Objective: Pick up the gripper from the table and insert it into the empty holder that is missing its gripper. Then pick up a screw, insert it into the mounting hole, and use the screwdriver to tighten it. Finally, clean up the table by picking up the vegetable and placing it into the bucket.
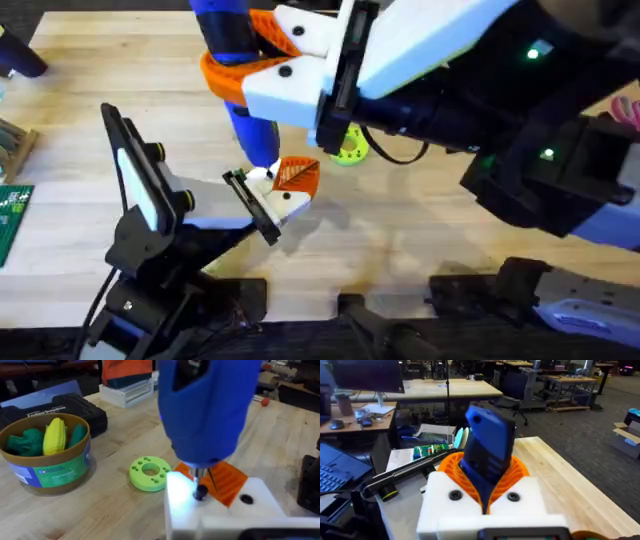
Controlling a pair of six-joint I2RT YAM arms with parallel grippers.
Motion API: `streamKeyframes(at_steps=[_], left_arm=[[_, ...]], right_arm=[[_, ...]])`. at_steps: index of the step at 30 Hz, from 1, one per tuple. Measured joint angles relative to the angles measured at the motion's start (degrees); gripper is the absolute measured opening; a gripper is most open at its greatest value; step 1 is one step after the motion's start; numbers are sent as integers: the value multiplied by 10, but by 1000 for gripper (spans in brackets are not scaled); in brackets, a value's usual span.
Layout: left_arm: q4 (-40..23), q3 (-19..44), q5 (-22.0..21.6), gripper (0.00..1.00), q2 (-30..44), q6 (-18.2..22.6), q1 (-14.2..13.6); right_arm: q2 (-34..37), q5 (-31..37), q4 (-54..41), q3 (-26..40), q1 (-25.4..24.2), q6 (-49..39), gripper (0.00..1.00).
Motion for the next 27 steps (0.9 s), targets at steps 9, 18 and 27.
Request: streamKeyframes(at_steps=[9, 18, 27], left_arm=[[0, 0, 0, 15, 0, 0, 0], [0, 0, 0, 15, 0, 0, 0], [0, 0, 0, 15, 0, 0, 0]], right_arm=[[1, 0, 2, 0, 0, 0, 31], [1, 0, 6, 0, 0, 0, 31], [1, 0, 5, 0, 0, 10, 31]])
